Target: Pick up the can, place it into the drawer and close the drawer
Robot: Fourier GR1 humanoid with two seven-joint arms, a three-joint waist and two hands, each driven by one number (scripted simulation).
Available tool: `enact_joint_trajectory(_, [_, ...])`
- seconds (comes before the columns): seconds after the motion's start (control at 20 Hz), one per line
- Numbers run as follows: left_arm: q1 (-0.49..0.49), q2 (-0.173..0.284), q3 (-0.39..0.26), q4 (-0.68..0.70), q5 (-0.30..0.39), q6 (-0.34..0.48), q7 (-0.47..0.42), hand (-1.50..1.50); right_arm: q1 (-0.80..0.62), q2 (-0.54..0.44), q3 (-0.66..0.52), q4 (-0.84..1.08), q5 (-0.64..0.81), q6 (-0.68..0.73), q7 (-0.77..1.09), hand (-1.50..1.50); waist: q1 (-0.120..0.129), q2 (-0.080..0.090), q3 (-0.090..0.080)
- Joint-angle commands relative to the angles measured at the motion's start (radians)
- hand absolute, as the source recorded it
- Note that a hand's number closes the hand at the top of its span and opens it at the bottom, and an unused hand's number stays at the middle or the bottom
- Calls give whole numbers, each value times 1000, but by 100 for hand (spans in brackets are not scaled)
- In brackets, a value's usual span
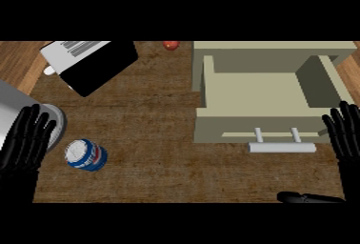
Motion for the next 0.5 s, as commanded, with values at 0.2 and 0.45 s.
enact_joint_trajectory(0.2, [67, -39, 26, -30, 6, 13, 12, -150, -6, -15, -85, 101, -61, 63, -79, -150, 2, 0, 0])
enact_joint_trajectory(0.45, [-19, 16, 172, 113, 104, -35, -37, -150, 47, 1, -100, 78, -55, 79, -124, -150, 0, 1, 0])
